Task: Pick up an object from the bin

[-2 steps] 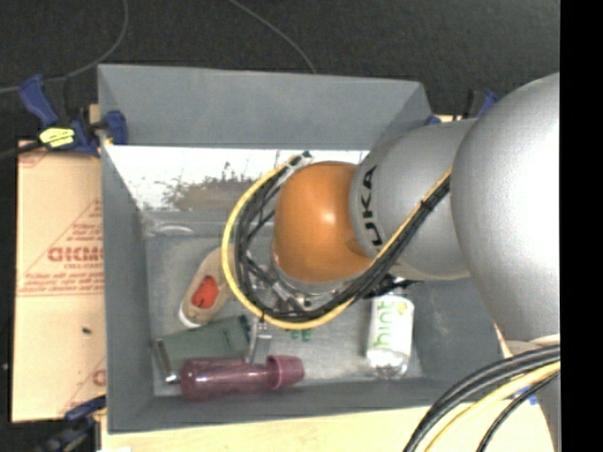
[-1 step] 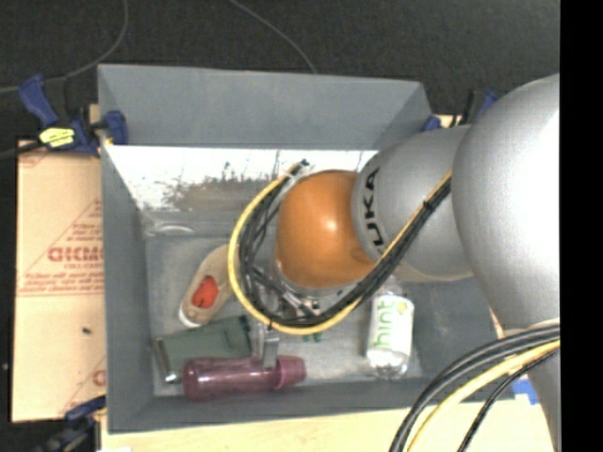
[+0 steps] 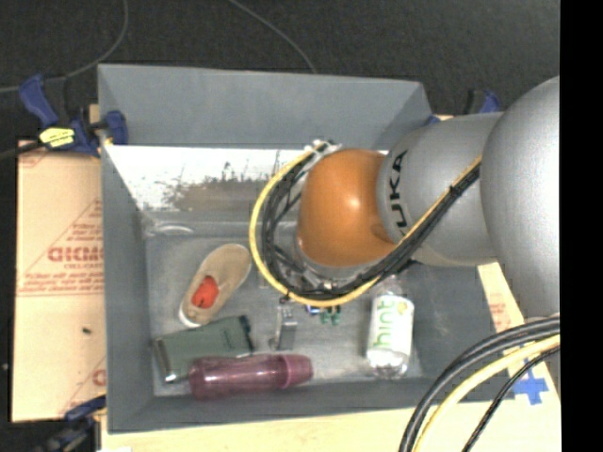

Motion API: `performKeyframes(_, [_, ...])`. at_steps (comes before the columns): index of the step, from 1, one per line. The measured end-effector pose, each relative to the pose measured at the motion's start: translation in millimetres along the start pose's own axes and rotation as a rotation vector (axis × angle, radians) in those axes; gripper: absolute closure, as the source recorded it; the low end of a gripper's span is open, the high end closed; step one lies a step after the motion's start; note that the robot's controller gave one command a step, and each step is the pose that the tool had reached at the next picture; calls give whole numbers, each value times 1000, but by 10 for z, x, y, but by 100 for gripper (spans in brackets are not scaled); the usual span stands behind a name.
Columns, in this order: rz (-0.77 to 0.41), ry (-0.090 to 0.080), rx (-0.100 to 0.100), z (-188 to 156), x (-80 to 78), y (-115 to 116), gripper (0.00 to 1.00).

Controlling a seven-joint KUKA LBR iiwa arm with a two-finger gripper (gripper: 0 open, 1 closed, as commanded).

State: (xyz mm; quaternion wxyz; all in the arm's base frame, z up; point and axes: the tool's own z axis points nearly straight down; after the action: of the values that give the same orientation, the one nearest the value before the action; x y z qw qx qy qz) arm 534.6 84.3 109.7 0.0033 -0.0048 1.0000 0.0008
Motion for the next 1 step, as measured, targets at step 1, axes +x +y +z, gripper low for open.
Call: performKeyframes(1, [-205, -19, -2, -711, -216, 145, 0])
